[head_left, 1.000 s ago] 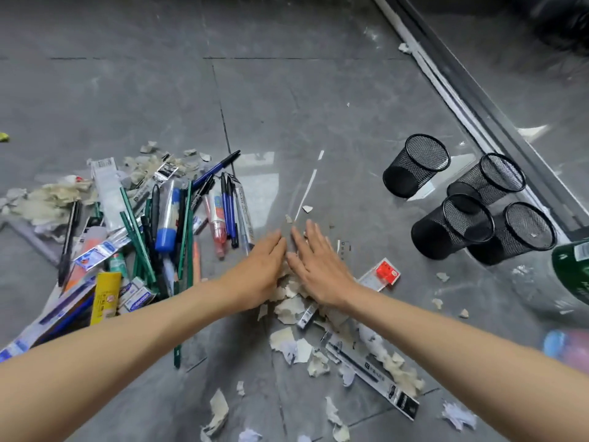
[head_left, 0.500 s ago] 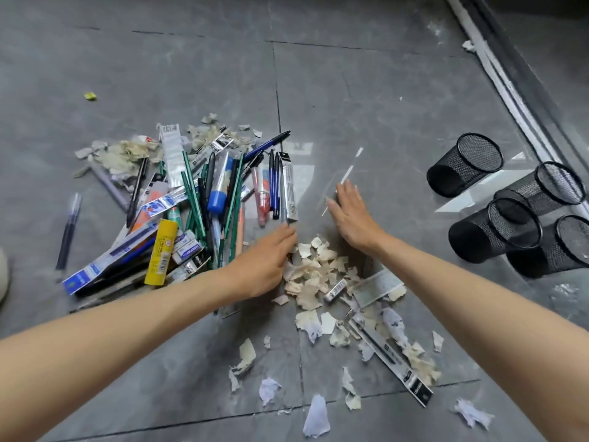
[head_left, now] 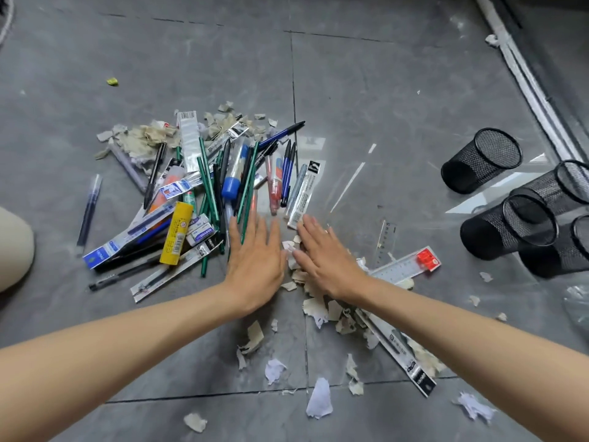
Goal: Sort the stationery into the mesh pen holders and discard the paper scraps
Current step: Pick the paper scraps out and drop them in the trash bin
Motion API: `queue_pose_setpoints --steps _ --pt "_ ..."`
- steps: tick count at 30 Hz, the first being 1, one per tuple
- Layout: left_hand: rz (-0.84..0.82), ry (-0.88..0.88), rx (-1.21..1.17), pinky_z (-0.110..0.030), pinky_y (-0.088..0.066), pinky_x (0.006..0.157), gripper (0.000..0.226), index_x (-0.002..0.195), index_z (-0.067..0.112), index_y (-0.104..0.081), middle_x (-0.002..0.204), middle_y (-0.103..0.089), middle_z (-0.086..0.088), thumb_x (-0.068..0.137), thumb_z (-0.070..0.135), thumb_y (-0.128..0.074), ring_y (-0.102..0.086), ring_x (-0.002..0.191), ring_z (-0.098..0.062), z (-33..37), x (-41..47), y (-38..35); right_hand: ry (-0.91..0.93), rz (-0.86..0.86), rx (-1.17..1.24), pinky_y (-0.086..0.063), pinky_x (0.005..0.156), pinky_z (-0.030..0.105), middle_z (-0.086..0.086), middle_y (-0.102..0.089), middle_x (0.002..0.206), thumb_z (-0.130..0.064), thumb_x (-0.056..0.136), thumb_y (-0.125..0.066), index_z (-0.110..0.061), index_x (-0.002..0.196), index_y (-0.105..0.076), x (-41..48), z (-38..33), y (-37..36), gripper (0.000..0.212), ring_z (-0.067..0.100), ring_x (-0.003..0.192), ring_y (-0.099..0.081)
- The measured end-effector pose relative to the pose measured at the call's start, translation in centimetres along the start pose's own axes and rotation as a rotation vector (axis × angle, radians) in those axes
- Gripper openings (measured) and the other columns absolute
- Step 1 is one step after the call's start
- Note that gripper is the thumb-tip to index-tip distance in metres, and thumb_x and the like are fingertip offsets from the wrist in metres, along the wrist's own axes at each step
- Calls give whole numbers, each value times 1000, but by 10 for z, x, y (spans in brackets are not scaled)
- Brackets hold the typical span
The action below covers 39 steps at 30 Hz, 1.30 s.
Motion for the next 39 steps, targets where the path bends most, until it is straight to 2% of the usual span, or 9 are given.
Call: queue_pose_setpoints --steps 5,8,10,13,20,25,31,35,39 --pt "-89 -43 17 -44 35 100 62 149 7 5 157 10 -15 98 40 -5 18 144 -25 6 -23 -15 36 -9 38 8 118 28 -2 15 158 -57 93 -11 -17 151 7 -26 -14 -16 72 7 143 17" --pt "-117 -199 2 -40 33 101 77 149 10 7 158 10 -10 82 44 15 14 145 -21 15 -43 -18 75 -19 84 2 118 23 -2 0 160 -53 96 -20 -17 152 -4 -38 -24 -16 69 7 146 4" --pt "-92 -185 -29 -38 32 103 68 150 10 5 158 8 -8 90 42 9 12 145 -18 9 -43 -14 105 25 126 -11 116 21 0 -21 156 -46 99 -28 -16 151 -17 -46 -31 -9 61 10 143 -15" --pt "-60 -63 -51 -42 28 105 58 149 6 5 158 8 -11 100 34 -10 15 145 -20 -7 -32 -6 101 100 109 -24 109 23 1 -40 145 -55 96 -21 -17 144 -33 -52 -34 4 62 14 133 -35" --pt "-33 72 73 -49 20 109 61 147 -2 6 155 4 -23 101 34 -12 11 144 -34 -15 -21 0 -16 138 85 -23 112 29 2 -39 146 -44 101 -28 -18 140 -39 -44 -19 15 48 14 136 -32" --pt "-51 28 87 -49 20 108 61 147 -4 3 155 3 -24 101 31 -18 10 143 -37 -10 -24 -2 -45 169 115 -31 109 35 1 -48 136 -39 101 -31 -16 134 -45 -42 -12 15 42 16 129 -39" --pt "-148 -394 -177 -34 19 112 69 150 12 10 159 7 -2 94 6 -30 10 144 -11 15 -58 -15 -108 182 -7 -26 111 34 6 -36 145 -40 101 -29 -14 136 -43 -44 -11 16 46 24 135 -33" --pt "-43 -284 -257 -31 13 115 64 150 15 6 158 8 -1 97 10 -29 11 144 -11 1 -43 -13 -426 69 -62 1 119 42 15 10 157 -50 100 -16 -15 152 -3 -54 12 2 64 30 146 10" --pt "-158 -432 -333 -22 2 114 58 151 16 -6 158 -8 -1 100 13 -34 -4 145 -10 24 -42 -16 -270 -33 -96 7 119 36 10 7 159 -50 99 -16 -12 152 3 -65 2 -10 67 20 147 8"
Point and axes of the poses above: each hand's wrist, its own x-axis towards the middle knuckle, its own y-axis out of the back of the hand, z = x × y, the point moved 7 cm from there along x, towards the middle knuckle
